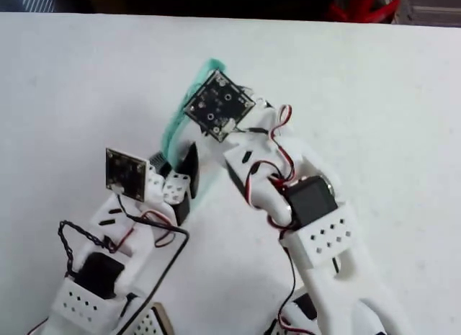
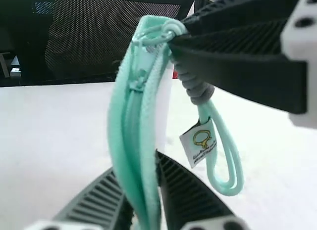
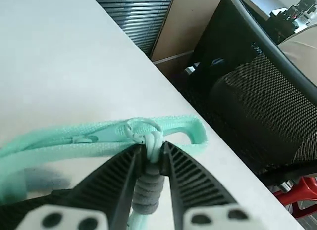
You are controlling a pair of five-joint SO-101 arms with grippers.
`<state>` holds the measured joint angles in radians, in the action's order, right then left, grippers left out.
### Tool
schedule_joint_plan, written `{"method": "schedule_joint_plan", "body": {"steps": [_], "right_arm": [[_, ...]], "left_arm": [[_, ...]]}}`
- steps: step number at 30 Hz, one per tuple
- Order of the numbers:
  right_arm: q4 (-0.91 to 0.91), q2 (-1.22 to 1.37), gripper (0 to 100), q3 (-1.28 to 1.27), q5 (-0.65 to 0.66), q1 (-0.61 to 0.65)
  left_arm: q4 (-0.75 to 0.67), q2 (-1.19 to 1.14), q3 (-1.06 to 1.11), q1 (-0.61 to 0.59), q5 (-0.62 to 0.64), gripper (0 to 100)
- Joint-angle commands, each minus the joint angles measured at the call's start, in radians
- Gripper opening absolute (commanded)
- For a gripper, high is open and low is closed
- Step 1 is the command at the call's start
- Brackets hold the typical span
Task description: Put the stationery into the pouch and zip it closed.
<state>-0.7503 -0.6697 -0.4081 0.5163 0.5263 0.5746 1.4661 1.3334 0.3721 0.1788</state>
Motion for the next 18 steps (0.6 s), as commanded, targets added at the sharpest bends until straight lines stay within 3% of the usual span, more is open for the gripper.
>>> {"method": "schedule_joint_plan", "body": {"steps": [1, 18], "right_arm": [[0.082, 0.015, 1.9, 0.058, 0.006, -0.067], [0.294, 0.134, 1.9, 0.064, 0.014, -0.289]], "left_arm": [[0.014, -0.010, -0.015, 0.010, 0.003, 2], [0.012, -0.010, -0.002, 0.061, -0.041, 2]]}}
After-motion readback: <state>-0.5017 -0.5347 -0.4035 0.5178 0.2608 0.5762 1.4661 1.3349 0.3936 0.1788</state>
